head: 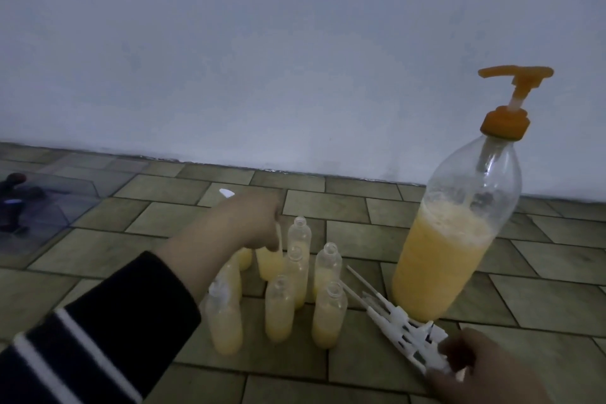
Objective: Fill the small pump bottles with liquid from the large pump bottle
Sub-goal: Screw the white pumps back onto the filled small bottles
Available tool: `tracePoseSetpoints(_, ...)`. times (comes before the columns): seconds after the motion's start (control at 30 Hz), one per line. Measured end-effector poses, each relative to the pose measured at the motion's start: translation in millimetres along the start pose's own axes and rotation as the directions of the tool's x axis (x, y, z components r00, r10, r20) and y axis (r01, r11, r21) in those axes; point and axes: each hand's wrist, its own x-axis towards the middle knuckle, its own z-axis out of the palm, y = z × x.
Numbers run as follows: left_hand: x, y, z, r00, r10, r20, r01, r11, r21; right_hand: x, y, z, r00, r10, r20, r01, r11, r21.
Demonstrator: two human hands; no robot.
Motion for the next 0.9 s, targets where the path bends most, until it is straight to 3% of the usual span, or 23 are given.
tracePoseSetpoints(0.03, -3, -6, -6, 0.998, -0.008, -0.060, 0.001, 0.993, -0.117, -56, -81, -56, 0.997, -0.076, 0.016, 0.072, 0.979, 0.188)
tracePoseSetpoints(0.07, -7, -11, -11, 0.991, -0.033, -0.127, 0.005, 0.976, -0.217, -100, -150, -112, 1.000, -0.026, 0.011, 0.021, 0.942, 0.334)
tracePoseSetpoints(0.1, -13, -16, -17, 0.979, -0.067, -0.191, 0.009, 0.957, -0.291, -114, -168, -143, 0.997, -0.027, -0.068, 0.054, 0.901, 0.430)
tracePoseSetpoints(0.13, -21, -20, -21, 0.960, -0.102, -0.261, 0.005, 0.937, -0.349, -114, -177, -156, 0.958, -0.076, -0.275, 0.189, 0.891, 0.412)
tracePoseSetpoints(0.2, -32, -26, -25, 0.924, -0.162, -0.347, -0.042, 0.859, -0.510, -118, -177, -152, 0.954, 0.006, -0.298, 0.136, 0.881, 0.453)
tracePoseSetpoints(0.33, -45, -30, -17, 0.888, -0.241, -0.391, -0.213, 0.538, -0.816, -126, -191, -156, 0.842, -0.104, -0.529, 0.414, 0.754, 0.510)
tracePoseSetpoints(0.43, -45, -22, -3, 0.875, -0.257, -0.409, -0.308, 0.354, -0.883, -123, -207, -164, 0.801, -0.142, -0.581, 0.509, 0.671, 0.539)
tracePoseSetpoints(0.5, -47, -13, 4, 0.868, -0.252, -0.428, -0.358, 0.280, -0.891, -123, -222, -170, 0.712, -0.199, -0.674, 0.587, 0.695, 0.415)
tracePoseSetpoints(0.7, -49, 3, 18, 0.834, -0.166, -0.526, -0.471, 0.283, -0.836, -126, -262, -197, 0.461, -0.391, -0.797, 0.685, 0.727, 0.040)
tracePoseSetpoints(0.9, -53, 5, 18, 0.788, -0.135, -0.601, -0.544, 0.304, -0.782, -122, -266, -208, 0.431, -0.454, -0.780, 0.697, 0.717, -0.032)
